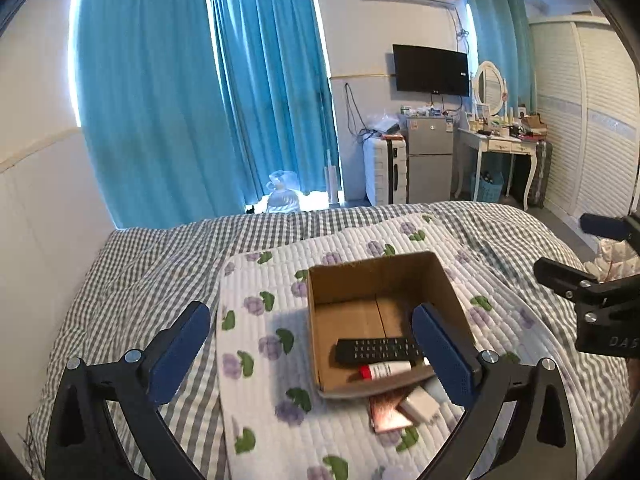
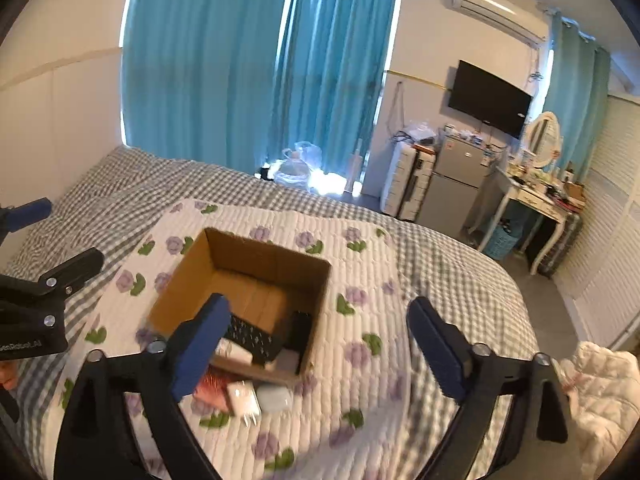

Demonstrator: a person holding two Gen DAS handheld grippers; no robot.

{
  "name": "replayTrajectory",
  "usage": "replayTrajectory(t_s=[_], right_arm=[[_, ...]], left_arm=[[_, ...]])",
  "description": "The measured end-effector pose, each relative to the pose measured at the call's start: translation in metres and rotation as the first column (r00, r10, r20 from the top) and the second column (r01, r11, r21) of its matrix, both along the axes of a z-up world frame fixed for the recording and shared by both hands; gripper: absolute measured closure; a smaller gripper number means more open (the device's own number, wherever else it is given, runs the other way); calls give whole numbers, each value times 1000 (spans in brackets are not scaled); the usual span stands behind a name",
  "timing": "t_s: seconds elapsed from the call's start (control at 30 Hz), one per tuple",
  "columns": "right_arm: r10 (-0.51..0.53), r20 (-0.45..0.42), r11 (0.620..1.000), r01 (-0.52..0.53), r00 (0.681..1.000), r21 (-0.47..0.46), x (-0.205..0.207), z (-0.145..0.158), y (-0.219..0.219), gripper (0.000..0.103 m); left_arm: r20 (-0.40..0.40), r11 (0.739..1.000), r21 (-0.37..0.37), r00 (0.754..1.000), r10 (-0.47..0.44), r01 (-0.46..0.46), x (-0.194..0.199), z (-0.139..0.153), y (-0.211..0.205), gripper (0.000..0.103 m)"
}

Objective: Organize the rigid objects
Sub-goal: 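Grasp the white plug adapter with the left tool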

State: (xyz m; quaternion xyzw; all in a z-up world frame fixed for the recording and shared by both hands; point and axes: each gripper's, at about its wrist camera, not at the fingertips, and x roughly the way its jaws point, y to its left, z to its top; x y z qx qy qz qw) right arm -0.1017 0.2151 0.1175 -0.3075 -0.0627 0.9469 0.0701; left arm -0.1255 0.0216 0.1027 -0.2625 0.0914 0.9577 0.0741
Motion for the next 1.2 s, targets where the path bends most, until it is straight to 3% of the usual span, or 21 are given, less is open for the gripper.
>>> replayTrajectory(t_s=[0.1,0.27,0.47,0.63,0.83,0.97,1.07,1.13,1.2], right_arm=[[-13,-11,1000,13,1000,17,26,4,-8,1],[15,23,998,-14,1000,-56,43,-13,-9,0],[41,74,991,-31,996,-132,36,-84,2,0],[38,137,996,-27,990,-82,22,-149,10,0],[38,210,986,-2,977,-169,7,-186,25,0],[41,253,983,6,967,-183,2,-199,24,0],[34,265,986,11,964,-168,1,-202,21,0],[33,262,988,9,965,-156,2,-201,19,0],[31,259,989,7,965,-146,3,-201,17,0]], left_arm=[[4,1000,8,1000,0,0,19,-4,-4,0],[33,999,28,999,28,-29,35,-22,-6,0],[123,994,25,988,99,-102,38,-87,-9,0],[231,994,0,967,110,-113,34,-154,-6,0],[374,998,17,926,53,-64,43,-211,0,1],[393,999,31,919,-22,10,55,-222,11,2],[415,998,2,908,-61,66,59,-230,25,11],[440,997,-11,896,-63,75,58,-236,28,34],[475,996,16,876,-82,84,54,-243,28,46]])
